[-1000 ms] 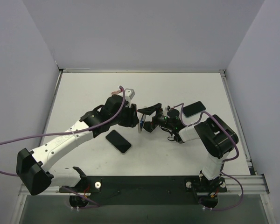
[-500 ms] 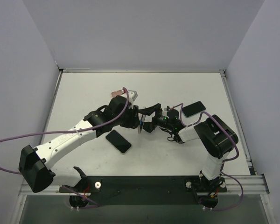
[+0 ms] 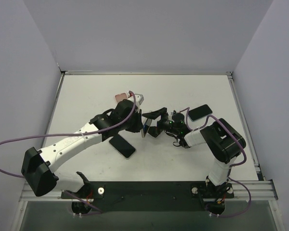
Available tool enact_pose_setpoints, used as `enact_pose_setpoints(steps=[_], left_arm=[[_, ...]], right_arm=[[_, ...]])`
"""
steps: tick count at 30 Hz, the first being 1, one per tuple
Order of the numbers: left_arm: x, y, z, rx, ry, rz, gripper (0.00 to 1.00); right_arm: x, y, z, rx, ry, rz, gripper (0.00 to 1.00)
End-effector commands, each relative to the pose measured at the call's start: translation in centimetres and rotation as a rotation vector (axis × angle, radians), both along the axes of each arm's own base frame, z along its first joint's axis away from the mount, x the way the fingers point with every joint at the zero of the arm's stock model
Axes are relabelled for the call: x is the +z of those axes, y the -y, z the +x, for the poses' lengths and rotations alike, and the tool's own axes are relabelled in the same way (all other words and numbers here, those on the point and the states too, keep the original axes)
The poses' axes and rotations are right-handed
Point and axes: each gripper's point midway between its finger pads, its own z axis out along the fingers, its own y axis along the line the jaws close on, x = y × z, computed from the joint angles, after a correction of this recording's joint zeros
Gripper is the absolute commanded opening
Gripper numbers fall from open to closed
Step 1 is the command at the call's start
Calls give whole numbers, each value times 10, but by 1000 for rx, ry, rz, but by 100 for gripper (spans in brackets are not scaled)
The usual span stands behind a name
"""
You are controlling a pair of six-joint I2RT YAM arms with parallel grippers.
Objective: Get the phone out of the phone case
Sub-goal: Remove the phone case from the phone.
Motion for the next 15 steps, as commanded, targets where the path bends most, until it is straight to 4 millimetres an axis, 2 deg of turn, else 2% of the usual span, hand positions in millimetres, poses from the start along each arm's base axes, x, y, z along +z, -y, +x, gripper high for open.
enact_pose_setpoints(steps=[1,9,13,15], left_arm=[[-6,-14,12,71,15,85,18],[-17,-29,19,143,23,207,4],[-24,-39,24,188,25,265,4],[-26,-41,24,193,21,274,11]], right_arm=[[82,-8,-7,49,253,178,0],[94,-8,-11,60,286,201,0],[100,-9,-13,67,307,218,0],[103,-9,-15,75,317,226,0]])
